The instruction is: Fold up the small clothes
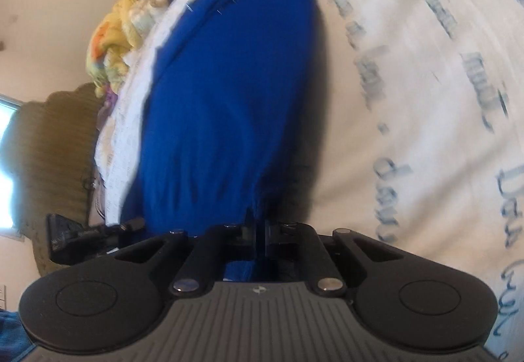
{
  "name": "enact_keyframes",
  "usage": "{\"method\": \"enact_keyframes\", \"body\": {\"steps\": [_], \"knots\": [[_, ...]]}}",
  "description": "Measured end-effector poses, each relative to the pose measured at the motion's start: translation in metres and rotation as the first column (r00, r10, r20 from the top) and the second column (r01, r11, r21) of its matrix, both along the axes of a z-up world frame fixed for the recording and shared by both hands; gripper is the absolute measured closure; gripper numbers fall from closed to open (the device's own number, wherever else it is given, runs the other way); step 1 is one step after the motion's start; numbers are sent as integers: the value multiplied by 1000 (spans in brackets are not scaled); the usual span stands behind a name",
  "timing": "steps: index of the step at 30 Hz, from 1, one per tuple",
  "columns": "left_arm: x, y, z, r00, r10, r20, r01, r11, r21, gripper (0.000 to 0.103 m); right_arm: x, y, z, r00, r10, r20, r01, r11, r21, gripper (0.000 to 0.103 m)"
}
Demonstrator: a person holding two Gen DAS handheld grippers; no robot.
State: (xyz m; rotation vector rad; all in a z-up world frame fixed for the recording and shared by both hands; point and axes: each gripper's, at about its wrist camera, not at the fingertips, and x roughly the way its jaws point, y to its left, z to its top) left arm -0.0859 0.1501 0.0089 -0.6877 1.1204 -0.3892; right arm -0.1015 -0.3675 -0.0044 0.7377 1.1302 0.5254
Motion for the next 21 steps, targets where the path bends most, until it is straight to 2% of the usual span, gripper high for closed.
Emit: {"method": "enact_keyframes", "body": {"steps": [3, 5, 8, 10, 13, 14, 15, 16, 17, 18, 19, 20, 21], "knots": [[28, 6, 34, 993, 2, 118, 6, 997, -72, 99, 26, -1, 29, 994, -32, 107, 20, 993, 113, 99], [62, 13, 59, 973, 28, 229, 0, 993, -120, 99, 58, -5, 50, 978, -71, 199, 38, 985, 166, 98], [126, 24, 83, 933, 107, 344, -45, 982, -184, 99, 132, -18, 67, 944, -182, 276, 113, 962, 247, 98], [177, 26, 87, 919, 165, 359, -99, 976, -195, 99, 189, -23, 64, 929, -255, 267, 179, 944, 278, 98], [254, 15, 81, 906, 208, 368, -170, 976, -134, 99, 275, -20, 50, 915, -338, 220, 280, 925, 255, 98], [278, 10, 78, 900, 211, 382, -187, 977, -98, 99, 300, -20, 39, 908, -380, 177, 330, 908, 259, 95], [300, 2, 73, 885, 198, 420, -206, 978, -27, 99, 323, -18, 29, 902, -405, 153, 359, 898, 255, 95], [318, -4, 67, 885, 199, 420, -235, 971, 35, 97, 341, -16, 17, 895, -425, 137, 390, 893, 224, 93], [324, -1, 59, 894, 226, 387, -277, 957, 82, 90, 356, -10, 10, 887, -451, 102, 431, 886, 169, 77], [335, -1, 53, 899, 238, 367, -293, 951, 101, 74, 369, -6, 5, 883, -464, 71, 456, 884, 101, 57], [337, 1, 51, 903, 242, 354, -297, 948, 110, 60, 372, -3, 5, 884, -460, 79, 457, 888, 53, 51], [332, 7, 51, 907, 257, 334, -309, 945, 111, 23, 373, 1, 10, 888, -446, 108, 445, 895, 33, 41], [322, 16, 53, 898, 280, 339, -329, 939, 95, 0, 366, 3, 18, 889, -436, 140, 437, 899, 26, 26]]}}
